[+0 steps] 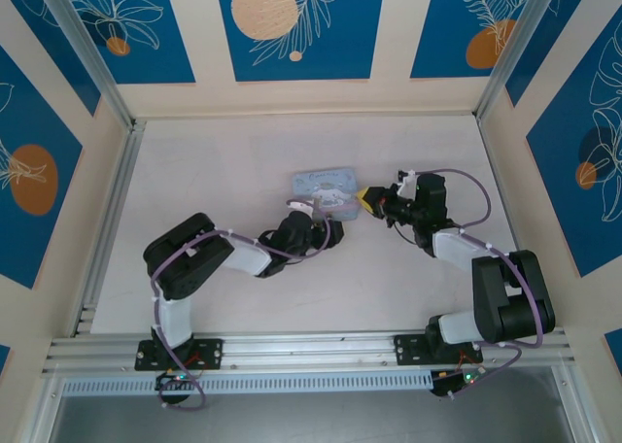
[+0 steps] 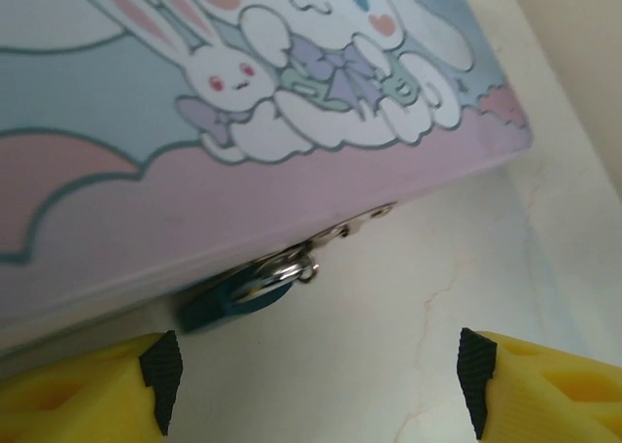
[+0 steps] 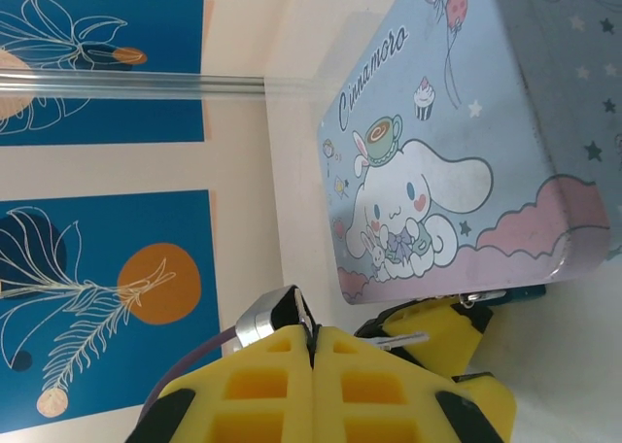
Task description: Unlock the padlock with the key
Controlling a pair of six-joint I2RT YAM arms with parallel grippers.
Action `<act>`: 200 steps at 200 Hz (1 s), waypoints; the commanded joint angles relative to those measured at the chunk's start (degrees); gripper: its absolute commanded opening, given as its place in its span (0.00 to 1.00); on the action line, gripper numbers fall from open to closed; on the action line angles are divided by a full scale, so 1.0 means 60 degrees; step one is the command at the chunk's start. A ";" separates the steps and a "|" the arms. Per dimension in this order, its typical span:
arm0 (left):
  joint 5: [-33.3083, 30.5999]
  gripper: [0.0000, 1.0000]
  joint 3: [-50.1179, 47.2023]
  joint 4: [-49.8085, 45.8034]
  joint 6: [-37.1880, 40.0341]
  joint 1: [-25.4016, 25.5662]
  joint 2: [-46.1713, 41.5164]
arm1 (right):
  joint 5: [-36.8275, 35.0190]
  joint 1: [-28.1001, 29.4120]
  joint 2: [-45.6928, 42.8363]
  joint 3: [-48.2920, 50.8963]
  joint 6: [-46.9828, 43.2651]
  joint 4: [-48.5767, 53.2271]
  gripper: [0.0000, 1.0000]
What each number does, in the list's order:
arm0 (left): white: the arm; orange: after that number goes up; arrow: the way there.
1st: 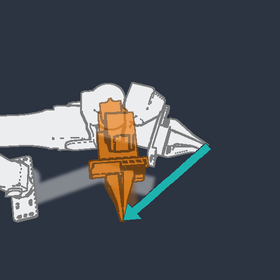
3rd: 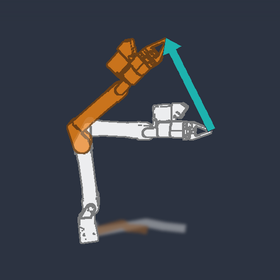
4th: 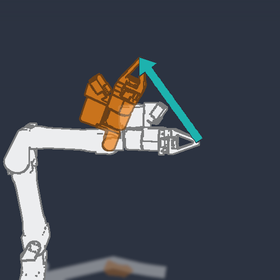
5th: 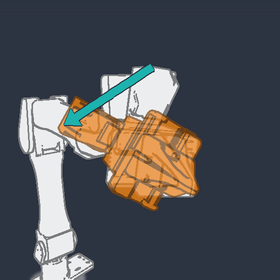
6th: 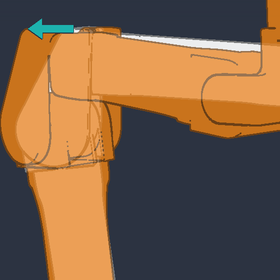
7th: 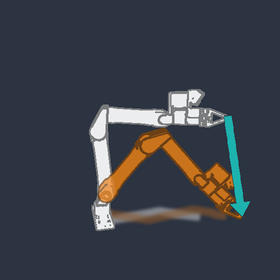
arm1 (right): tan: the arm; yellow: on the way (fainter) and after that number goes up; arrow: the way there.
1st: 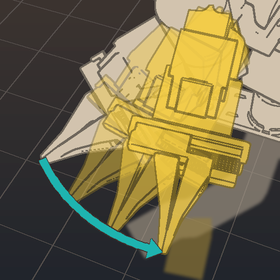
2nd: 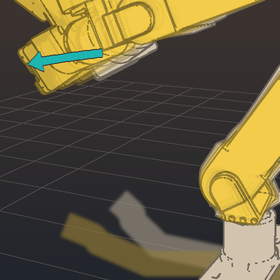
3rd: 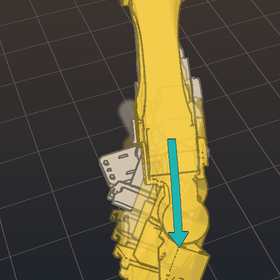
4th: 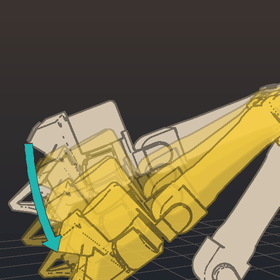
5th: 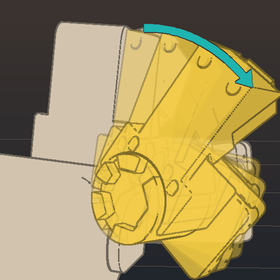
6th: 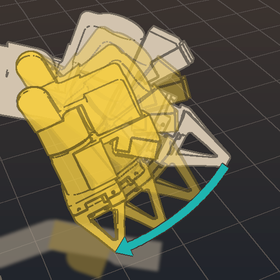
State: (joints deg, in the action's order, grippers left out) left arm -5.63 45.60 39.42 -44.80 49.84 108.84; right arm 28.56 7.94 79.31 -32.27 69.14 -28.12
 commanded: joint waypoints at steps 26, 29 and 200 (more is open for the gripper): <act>-0.0600 0.77 0.0764 -0.2311 0.1699 -0.0046 -0.0402 | 0.0031 -0.0363 0.0483 -0.0812 -0.0362 0.0484 0.00; -0.0600 0.77 0.0795 -0.2355 0.1763 -0.0046 -0.0389 | 0.0055 -0.0380 0.0567 -0.0874 -0.0342 0.0455 0.00; -0.0878 0.78 0.2106 -0.3255 0.2685 -0.0052 0.0746 | 0.0880 -0.0079 0.3655 -0.1563 0.0459 -0.1750 0.00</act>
State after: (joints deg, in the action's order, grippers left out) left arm -8.03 57.76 22.20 -29.74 49.84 112.66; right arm 32.45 7.18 100.64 -40.51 71.61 -37.34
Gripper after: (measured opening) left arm 0.775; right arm 0.063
